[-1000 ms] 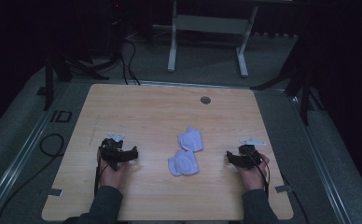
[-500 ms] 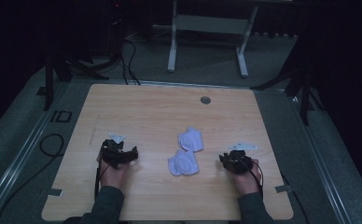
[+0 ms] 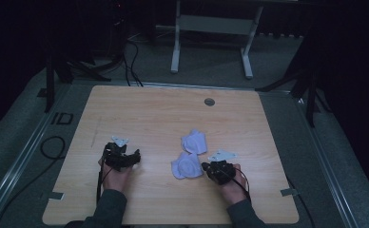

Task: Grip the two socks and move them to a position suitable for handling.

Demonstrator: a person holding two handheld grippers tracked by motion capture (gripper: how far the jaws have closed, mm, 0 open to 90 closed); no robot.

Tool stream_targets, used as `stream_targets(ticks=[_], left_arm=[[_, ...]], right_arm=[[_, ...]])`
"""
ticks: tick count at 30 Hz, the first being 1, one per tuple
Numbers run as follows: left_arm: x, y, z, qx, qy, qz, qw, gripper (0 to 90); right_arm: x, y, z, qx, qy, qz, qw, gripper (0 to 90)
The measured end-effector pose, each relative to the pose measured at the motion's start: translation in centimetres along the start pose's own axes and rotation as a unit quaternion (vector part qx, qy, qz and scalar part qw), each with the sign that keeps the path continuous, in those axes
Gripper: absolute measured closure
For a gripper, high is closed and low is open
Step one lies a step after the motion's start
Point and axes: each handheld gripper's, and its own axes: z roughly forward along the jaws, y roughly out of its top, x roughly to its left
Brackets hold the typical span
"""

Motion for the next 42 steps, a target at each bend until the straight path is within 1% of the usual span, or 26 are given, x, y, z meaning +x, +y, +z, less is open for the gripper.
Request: stream_targets(ticks=[2, 5, 6, 7, 8, 11, 14, 15, 16, 17, 18, 19, 20, 22, 23, 26, 27, 28, 29, 32, 33, 34, 38, 40, 41, 42], left_arm=[[-0.1, 0.0, -0.1, 0.000, -0.001, 0.001, 1.0000, 25.4], [-0.2, 0.0, -0.2, 0.000, -0.003, 0.003, 1.0000, 32.0], [-0.4, 0.0, -0.3, 0.000, -0.004, 0.003, 1.0000, 34.1], [-0.4, 0.0, -0.3, 0.000, -0.004, 0.003, 1.0000, 36.6], [-0.5, 0.0, -0.4, 0.003, -0.006, 0.005, 1.0000, 38.7], [-0.6, 0.1, -0.5, 0.006, -0.007, 0.006, 0.9999, 43.1], [-1.0, 0.1, -0.9, 0.011, -0.015, 0.015, 0.9997, 53.2], [-1.0, 0.1, -0.9, 0.011, -0.015, 0.015, 0.9997, 55.9], [-1.3, 0.1, -1.0, 0.014, -0.023, 0.025, 0.9993, 57.3], [-1.6, 0.1, -1.0, 0.015, -0.034, 0.029, 0.9989, 59.4], [-1.9, 0.1, -1.0, 0.015, -0.039, 0.037, 0.9984, 61.3], [-2.3, 0.1, -1.1, 0.016, -0.043, 0.044, 0.9980, 63.0], [-2.6, 0.1, -1.1, 0.018, -0.052, 0.049, 0.9973, 64.2], [-3.4, 0.0, -1.3, 0.015, -0.073, 0.057, 0.9956, 67.6], [-3.7, 0.0, -1.4, 0.016, -0.081, 0.066, 0.9944, 69.5], [-4.8, -0.2, -1.6, 0.011, -0.110, 0.084, 0.9903, 76.1], [-4.8, -0.2, -1.6, 0.011, -0.110, 0.084, 0.9903, 78.2], [-5.7, -0.3, -1.7, 0.010, -0.131, 0.097, 0.9865, 79.6], [-6.0, -0.4, -1.8, 0.011, -0.139, 0.105, 0.9846, 81.3], [-6.8, -0.6, -1.8, 0.010, -0.161, 0.118, 0.9799, 87.2], [-6.8, -0.6, -1.8, 0.010, -0.161, 0.118, 0.9799, 88.7], [-7.3, -0.7, -1.9, 0.007, -0.175, 0.122, 0.9770, 89.1], [-7.8, -0.8, -2.0, 0.003, -0.203, 0.125, 0.9711, 89.2], [-8.0, -0.9, -1.9, 0.006, -0.224, 0.120, 0.9672, 89.1], [-8.0, -0.9, -1.9, 0.006, -0.224, 0.120, 0.9672, 89.1], [-8.2, -1.0, -1.6, 0.012, -0.236, 0.116, 0.9648, 89.1]], right_arm=[[0.6, 0.2, 0.4, 0.002, 0.001, -0.005, 1.0000, 88.1], [0.9, 0.3, 0.8, 0.005, 0.004, -0.009, 0.9999, 88.1], [1.3, 0.4, 1.2, 0.013, 0.004, -0.011, 0.9998, 88.0], [1.3, 0.4, 1.2, 0.013, 0.004, -0.011, 0.9998, 88.0], [1.6, 0.4, 1.5, 0.016, 0.004, -0.015, 0.9998, 88.0], [1.8, 0.5, 1.6, 0.017, 0.005, -0.018, 0.9997, 88.0], [2.4, 0.6, 1.9, 0.016, 0.009, -0.029, 0.9994, 88.1], [2.6, 0.6, 1.9, 0.015, 0.009, -0.032, 0.9993, 88.1], [2.9, 0.7, 2.0, 0.015, 0.008, -0.034, 0.9993, 88.1], [3.1, 0.7, 2.1, 0.015, 0.007, -0.040, 0.9991, 88.1], [3.3, 0.8, 2.1, 0.014, 0.006, -0.046, 0.9988, 88.0], [3.5, 0.8, 2.1, 0.015, 0.005, -0.047, 0.9988, 88.1], [3.6, 0.8, 2.2, 0.015, 0.004, -0.052, 0.9985, 88.1], [3.8, 0.9, 2.3, 0.014, 0.004, -0.056, 0.9983, 88.0], [3.8, 0.9, 2.3, 0.013, 0.004, -0.059, 0.9982, 88.0], [3.8, 0.9, 2.3, 0.013, 0.006, -0.057, 0.9983, 88.0], [3.8, 0.9, 2.3, 0.013, 0.006, -0.057, 0.9983, 88.0], [3.9, 0.9, 2.3, 0.013, 0.007, -0.058, 0.9982, 88.0], [3.9, 0.9, 2.3, 0.013, 0.009, -0.058, 0.9982, 88.1], [4.0, 0.9, 2.3, 0.013, 0.013, -0.060, 0.9980, 88.1], [4.0, 0.9, 2.3, 0.013, 0.013, -0.060, 0.9980, 88.1], [4.0, 0.9, 2.3, 0.013, 0.014, -0.063, 0.9978, 88.1], [4.0, 0.9, 2.3, 0.014, 0.018, -0.065, 0.9977, 88.2], [4.0, 0.9, 2.3, 0.014, 0.019, -0.065, 0.9976, 88.2], [4.0, 0.9, 2.3, 0.014, 0.019, -0.066, 0.9976, 88.2], [4.0, 0.9, 2.3, 0.013, 0.020, -0.066, 0.9976, 88.2]])
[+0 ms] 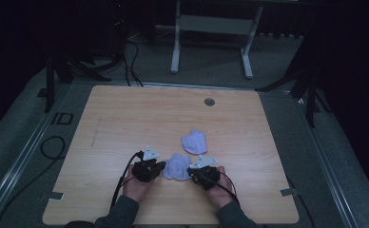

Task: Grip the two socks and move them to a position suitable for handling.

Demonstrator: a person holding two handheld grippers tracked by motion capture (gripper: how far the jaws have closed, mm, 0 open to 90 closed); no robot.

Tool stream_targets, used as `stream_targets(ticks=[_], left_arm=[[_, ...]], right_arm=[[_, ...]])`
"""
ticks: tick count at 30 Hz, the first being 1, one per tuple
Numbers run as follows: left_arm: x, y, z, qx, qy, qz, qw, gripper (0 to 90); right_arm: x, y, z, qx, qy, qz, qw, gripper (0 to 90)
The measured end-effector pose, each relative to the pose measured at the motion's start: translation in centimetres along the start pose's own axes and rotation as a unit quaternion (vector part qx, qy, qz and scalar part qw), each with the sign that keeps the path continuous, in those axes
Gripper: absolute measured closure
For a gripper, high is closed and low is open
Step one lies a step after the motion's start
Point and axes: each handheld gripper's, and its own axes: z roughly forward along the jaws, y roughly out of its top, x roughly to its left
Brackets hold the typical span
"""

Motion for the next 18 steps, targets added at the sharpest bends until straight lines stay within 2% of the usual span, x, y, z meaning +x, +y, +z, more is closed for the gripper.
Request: stream_targets(ticks=[5, 7, 8, 9, 10, 11, 14, 18], left_arm=[[0.1, 0.0, 0.1, 0.002, -0.003, 0.001, 1.0000, 89.3], [0.0, 0.1, 0.1, 0.003, 0.001, 0.006, 1.0000, 89.4], [-0.3, 0.1, 0.1, 0.005, 0.010, 0.017, 0.9998, 89.4], [-0.3, 0.1, 0.1, 0.005, 0.010, 0.017, 0.9998, 89.5], [-0.5, 0.1, 0.1, 0.006, 0.018, 0.025, 0.9995, 89.4], [-0.5, 0.1, 0.1, 0.006, 0.018, 0.025, 0.9995, 89.5], [-0.7, 0.1, 0.1, 0.007, 0.025, 0.031, 0.9992, 89.5], [-0.6, 0.1, 0.1, 0.009, 0.020, 0.027, 0.9994, 89.5]], right_arm=[[-0.1, 0.0, 0.0, 0.001, 0.002, 0.001, 1.0000, 88.2], [-0.1, 0.1, 0.0, 0.002, 0.002, 0.001, 1.0000, 88.1], [0.0, 0.2, -0.1, 0.006, -0.001, 0.002, 1.0000, 86.7], [0.1, 0.3, -0.1, 0.007, -0.001, 0.005, 1.0000, 85.5], [0.1, 0.4, -0.2, 0.005, 0.001, 0.007, 1.0000, 84.8], [0.2, 0.5, -0.3, 0.002, 0.001, 0.006, 1.0000, 84.0], [0.6, 1.0, -0.7, -0.010, 0.013, 0.005, 0.9999, 81.9], [1.2, 1.9, -1.0, -0.018, 0.027, -0.002, 0.9995, 78.3]])
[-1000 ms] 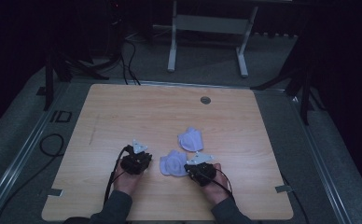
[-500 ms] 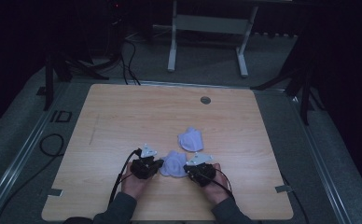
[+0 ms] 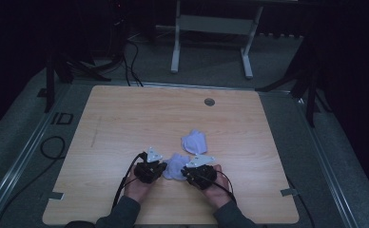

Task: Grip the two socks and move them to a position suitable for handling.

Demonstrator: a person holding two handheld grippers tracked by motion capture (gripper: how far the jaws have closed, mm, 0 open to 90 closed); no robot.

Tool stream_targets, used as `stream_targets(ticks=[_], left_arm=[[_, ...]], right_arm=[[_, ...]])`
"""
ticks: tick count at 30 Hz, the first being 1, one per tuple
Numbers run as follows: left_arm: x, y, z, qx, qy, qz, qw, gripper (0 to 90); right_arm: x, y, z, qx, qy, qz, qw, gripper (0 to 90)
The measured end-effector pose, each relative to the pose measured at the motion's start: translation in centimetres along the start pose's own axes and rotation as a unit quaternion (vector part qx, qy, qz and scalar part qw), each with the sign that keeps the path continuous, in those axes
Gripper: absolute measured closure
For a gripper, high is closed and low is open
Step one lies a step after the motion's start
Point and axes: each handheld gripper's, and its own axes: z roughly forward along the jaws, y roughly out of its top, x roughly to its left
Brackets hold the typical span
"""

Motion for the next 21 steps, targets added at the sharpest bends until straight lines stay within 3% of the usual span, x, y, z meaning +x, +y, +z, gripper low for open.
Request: stream_targets(ticks=[6, 13, 15, 16, 21], left_arm=[[-0.1, 0.0, 0.0, -0.002, 0.002, 0.002, 1.0000, 89.5], [0.0, -0.1, 0.0, -0.004, -0.001, -0.002, 1.0000, 89.6], [0.0, -0.1, 0.0, -0.004, -0.002, -0.002, 1.0000, 89.6], [0.0, -0.1, 0.0, -0.004, 0.000, 0.002, 1.0000, 89.6], [-0.2, -0.1, 0.0, -0.004, 0.005, 0.006, 1.0000, 89.6]], right_arm=[[0.9, 1.6, 0.8, 0.001, 0.012, -0.010, 0.9999, 70.5], [1.7, 2.6, 2.7, 0.021, 0.006, -0.017, 0.9996, 60.7], [1.7, 2.6, 3.3, 0.031, 0.004, -0.019, 0.9993, 64.3], [1.7, 2.5, 3.6, 0.036, 0.005, -0.018, 0.9992, 73.0], [1.2, 2.3, 3.3, 0.032, 0.012, -0.002, 0.9994, 84.1]])
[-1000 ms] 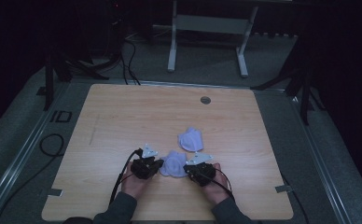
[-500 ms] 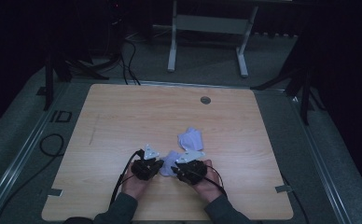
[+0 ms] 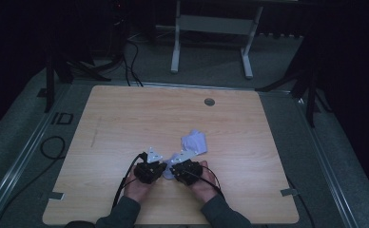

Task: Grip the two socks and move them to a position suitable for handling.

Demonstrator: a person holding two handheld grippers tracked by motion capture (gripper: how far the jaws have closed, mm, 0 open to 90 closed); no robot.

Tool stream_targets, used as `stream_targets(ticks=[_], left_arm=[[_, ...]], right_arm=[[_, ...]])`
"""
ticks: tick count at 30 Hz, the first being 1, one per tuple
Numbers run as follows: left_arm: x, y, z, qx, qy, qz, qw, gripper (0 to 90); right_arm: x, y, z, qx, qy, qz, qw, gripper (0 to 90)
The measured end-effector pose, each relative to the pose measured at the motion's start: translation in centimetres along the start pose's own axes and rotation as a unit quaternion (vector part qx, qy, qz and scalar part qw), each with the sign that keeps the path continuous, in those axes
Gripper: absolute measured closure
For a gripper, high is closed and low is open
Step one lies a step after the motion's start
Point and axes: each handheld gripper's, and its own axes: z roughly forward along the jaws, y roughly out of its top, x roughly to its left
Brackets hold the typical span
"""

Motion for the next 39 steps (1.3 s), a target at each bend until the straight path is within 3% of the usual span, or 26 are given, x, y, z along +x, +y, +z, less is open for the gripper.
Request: stream_targets(ticks=[8, 12, 16, 30, 34, 39], left_arm=[[0.0, 0.0, 0.0, 0.002, 0.000, 0.004, 1.0000, 89.6], [0.0, 0.0, 0.0, 0.000, 0.002, 0.003, 1.0000, 89.6], [0.0, 0.0, 0.0, 0.001, 0.001, 0.005, 1.0000, 89.6], [0.0, 0.0, 0.0, 0.001, 0.002, 0.007, 1.0000, 89.6], [0.0, 0.0, 0.0, 0.001, 0.002, 0.007, 1.0000, 89.6], [0.0, 0.0, 0.0, 0.002, 0.003, 0.008, 1.0000, 89.6]], right_arm=[[-1.1, -0.6, -1.7, -0.015, -0.013, 0.014, 0.9997, 86.1], [-2.1, -1.2, -2.7, -0.025, -0.022, 0.033, 0.9989, 86.1], [-3.4, -2.2, -3.9, -0.039, -0.014, 0.066, 0.9970, 86.0], [-6.3, -5.6, -6.3, -0.033, -0.055, 0.107, 0.9922, 85.2], [-7.3, -6.0, -8.2, -0.042, -0.082, 0.114, 0.9892, 83.0], [-7.8, -5.9, -9.5, -0.063, -0.092, 0.119, 0.9866, 81.4]])
